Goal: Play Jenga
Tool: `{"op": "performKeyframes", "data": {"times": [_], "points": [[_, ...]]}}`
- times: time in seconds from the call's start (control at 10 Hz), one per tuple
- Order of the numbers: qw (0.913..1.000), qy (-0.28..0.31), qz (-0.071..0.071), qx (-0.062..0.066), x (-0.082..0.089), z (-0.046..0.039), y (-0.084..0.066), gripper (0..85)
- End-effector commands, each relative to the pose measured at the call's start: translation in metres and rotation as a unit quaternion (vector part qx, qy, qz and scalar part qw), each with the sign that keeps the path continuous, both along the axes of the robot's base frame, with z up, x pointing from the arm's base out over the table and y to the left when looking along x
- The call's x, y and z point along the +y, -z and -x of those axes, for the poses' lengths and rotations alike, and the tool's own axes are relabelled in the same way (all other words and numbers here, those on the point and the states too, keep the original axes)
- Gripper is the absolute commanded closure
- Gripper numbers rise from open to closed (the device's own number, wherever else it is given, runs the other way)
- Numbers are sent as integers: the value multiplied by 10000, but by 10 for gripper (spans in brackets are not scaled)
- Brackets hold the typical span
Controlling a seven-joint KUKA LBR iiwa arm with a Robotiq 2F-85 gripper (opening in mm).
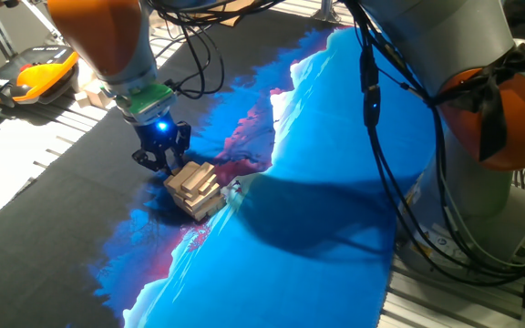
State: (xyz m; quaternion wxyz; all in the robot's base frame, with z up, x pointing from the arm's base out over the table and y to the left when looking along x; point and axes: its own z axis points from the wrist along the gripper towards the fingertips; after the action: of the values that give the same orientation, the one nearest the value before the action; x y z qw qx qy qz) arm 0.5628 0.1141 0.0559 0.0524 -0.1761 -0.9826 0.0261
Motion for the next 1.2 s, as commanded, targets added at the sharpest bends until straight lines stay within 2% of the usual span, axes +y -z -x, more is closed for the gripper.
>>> {"op": "performKeyframes", "data": {"times": [0.0,0.6,1.1], "points": [[10000,0,15,-1,-2,-1,-1,510],[10000,-45,-2,24,1,12,-11,510],[10000,-33,41,16,26,65,-23,510]]}}
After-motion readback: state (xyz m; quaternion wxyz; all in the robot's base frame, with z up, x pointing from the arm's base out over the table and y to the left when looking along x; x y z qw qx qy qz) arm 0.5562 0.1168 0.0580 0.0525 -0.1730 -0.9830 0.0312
